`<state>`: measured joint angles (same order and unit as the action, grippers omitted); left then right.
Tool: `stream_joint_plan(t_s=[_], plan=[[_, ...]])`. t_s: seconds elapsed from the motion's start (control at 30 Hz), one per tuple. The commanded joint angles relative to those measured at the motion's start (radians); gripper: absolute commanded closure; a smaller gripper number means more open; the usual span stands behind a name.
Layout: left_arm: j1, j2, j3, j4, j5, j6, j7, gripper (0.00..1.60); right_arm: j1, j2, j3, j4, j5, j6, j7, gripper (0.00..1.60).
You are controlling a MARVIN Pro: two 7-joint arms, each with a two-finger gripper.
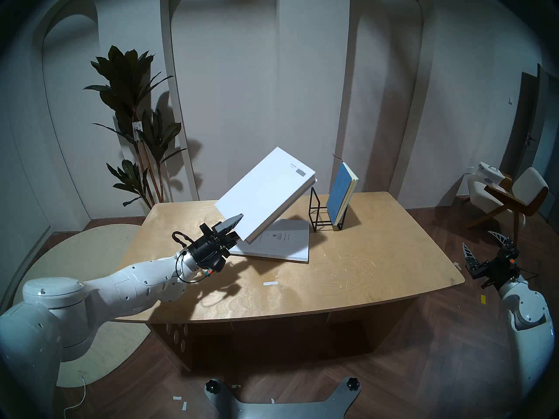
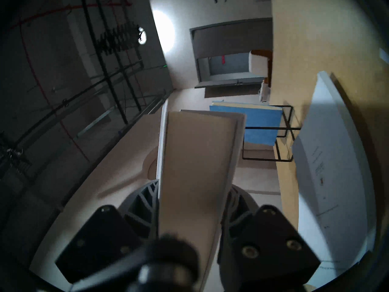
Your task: Stack the books into one stack
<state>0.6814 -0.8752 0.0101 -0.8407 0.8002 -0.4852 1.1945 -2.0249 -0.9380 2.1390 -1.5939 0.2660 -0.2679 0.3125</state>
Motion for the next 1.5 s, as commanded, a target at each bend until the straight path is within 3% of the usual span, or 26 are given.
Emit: stream_joint_plan(t_s=[0.0, 0.2, 0.23, 0.27, 0.6, 0.93, 1.17, 1.47], plan=[[-0.108, 0.089, 0.038, -0.088, 0.188, 0.058, 0.011, 1.60, 0.001, 0.009, 0.012, -0.020, -0.002, -0.009, 0.002, 0.00], [-0.167, 0.138, 0.060, -0.185, 0.291, 0.061, -0.095, 1.60, -0.006, 0.009, 0.017, -0.028, -0.003, -0.011, 0.005, 0.00], [-0.154, 0.137, 0.031, -0.197, 0.276, 0.048, -0.123, 1.60, -0.007, 0.009, 0.018, -0.029, -0.003, -0.011, 0.005, 0.00], [-0.175, 0.137, 0.046, -0.208, 0.269, 0.040, -0.143, 1.60, -0.008, 0.008, 0.019, -0.030, -0.003, -0.011, 0.005, 0.00], [-0.183, 0.123, -0.025, -0.224, 0.130, 0.001, -0.371, 1.60, -0.013, 0.008, 0.022, -0.035, -0.002, -0.011, 0.006, 0.00], [-0.202, 0.143, 0.032, -0.219, 0.066, 0.009, -0.593, 1.60, -0.019, 0.008, 0.025, -0.040, -0.002, -0.010, 0.008, 0.00], [-0.191, 0.064, -0.008, -0.163, -0.025, 0.038, -0.712, 1.60, -0.019, 0.008, 0.025, -0.040, -0.001, -0.010, 0.008, 0.00], [-0.198, 0.005, -0.015, -0.096, -0.052, 0.035, -0.794, 1.60, -0.020, 0.008, 0.026, -0.041, -0.001, -0.009, 0.009, 0.00]])
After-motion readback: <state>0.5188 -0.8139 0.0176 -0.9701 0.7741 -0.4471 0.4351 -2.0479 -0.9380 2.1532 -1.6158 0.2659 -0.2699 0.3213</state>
